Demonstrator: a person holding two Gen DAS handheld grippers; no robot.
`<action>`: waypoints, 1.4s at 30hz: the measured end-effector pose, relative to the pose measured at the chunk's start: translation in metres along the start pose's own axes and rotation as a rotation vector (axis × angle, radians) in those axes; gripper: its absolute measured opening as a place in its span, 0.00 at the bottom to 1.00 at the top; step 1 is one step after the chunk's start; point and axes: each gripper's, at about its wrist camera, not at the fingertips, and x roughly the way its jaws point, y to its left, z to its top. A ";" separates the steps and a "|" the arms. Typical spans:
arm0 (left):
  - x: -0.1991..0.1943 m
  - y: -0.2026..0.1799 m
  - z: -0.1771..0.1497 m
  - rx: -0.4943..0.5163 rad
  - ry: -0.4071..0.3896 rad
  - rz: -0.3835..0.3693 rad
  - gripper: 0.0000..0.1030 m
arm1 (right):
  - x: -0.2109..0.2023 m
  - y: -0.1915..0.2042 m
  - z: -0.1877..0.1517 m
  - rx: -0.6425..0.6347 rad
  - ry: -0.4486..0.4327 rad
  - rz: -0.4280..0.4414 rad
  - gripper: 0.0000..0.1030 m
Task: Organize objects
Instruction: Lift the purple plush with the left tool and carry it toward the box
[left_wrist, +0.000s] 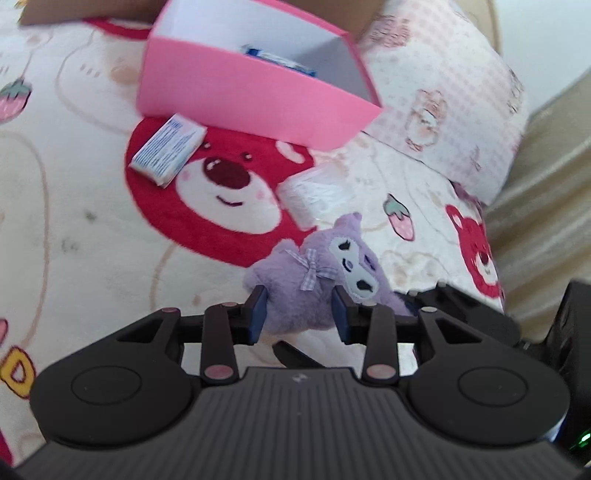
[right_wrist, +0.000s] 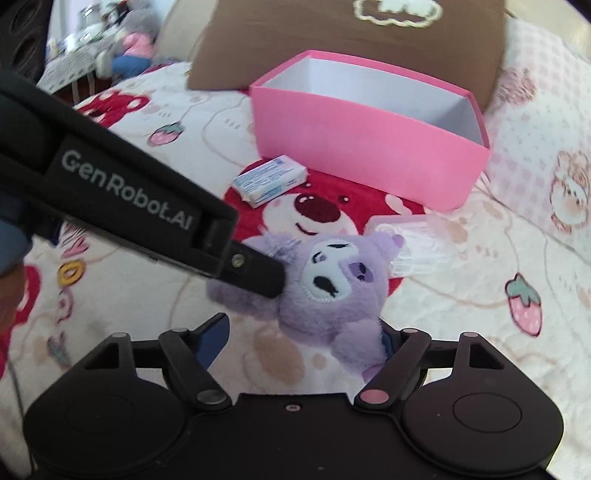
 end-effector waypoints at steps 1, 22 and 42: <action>-0.003 -0.002 0.001 0.002 0.007 -0.011 0.34 | -0.006 -0.001 0.003 -0.009 -0.001 0.002 0.80; -0.059 -0.042 0.042 0.075 -0.084 0.000 0.34 | -0.052 -0.003 0.054 -0.065 -0.144 -0.049 0.83; -0.078 -0.033 0.068 0.029 -0.161 -0.078 0.34 | -0.063 -0.008 0.084 -0.108 -0.218 -0.098 0.82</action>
